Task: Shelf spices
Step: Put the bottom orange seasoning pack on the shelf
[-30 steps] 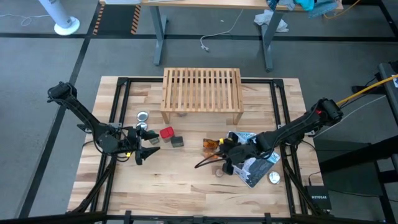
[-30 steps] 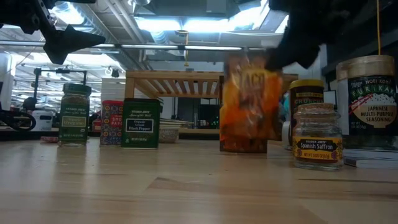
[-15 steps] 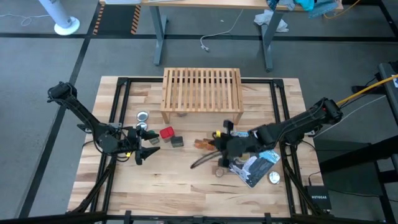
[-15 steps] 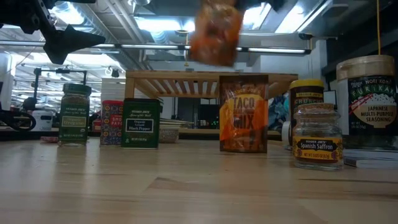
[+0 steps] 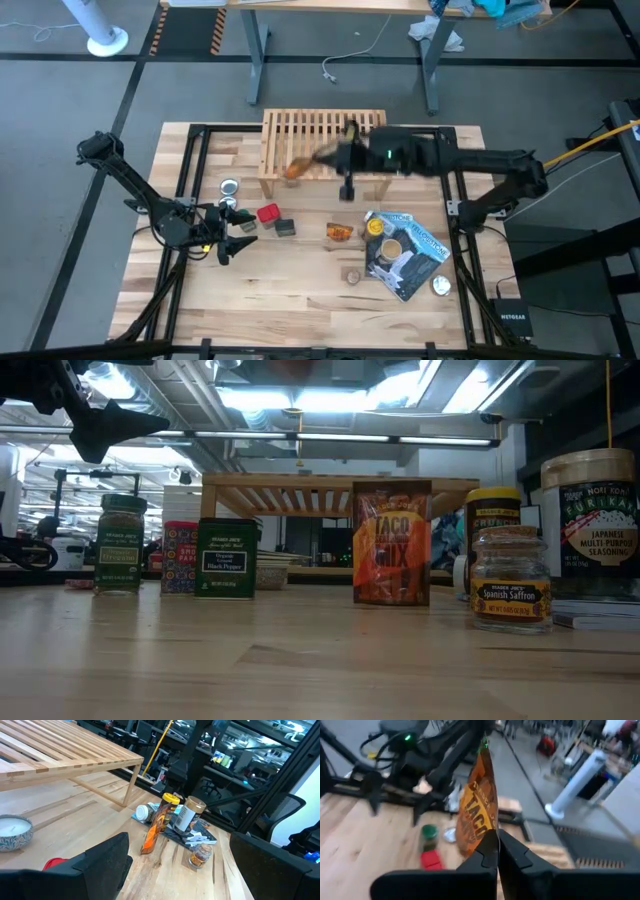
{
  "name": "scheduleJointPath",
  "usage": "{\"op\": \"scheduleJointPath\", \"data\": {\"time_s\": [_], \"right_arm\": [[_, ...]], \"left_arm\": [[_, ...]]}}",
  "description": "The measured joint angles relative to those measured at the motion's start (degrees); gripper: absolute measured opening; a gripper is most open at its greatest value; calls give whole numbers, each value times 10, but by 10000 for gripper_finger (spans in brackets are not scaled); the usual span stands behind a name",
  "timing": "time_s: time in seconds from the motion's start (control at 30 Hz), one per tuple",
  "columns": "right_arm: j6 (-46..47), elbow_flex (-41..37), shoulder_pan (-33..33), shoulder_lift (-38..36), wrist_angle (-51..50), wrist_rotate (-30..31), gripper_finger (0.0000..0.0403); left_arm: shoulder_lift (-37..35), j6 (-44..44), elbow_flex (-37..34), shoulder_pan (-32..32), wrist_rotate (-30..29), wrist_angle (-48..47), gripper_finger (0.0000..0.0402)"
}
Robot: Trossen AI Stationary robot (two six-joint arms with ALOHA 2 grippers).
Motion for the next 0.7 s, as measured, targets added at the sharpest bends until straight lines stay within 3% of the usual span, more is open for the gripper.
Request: {"op": "scheduleJointPath", "data": {"time_s": [0.2,0.37,0.53,0.7], "right_arm": [[-41,3,-99,11,32,-59,1],[-39,2,-147,60,77,-145,1],[-38,2,-169,109,156,-164,1],[-38,2,-185,143,168,-173,1]], "left_arm": [[0,0,0,0,0,0,340],[0,0,0,0,0,0,340],[0,7,0,0,0,-1,340],[0,3,0,0,0,-17,340]]}}
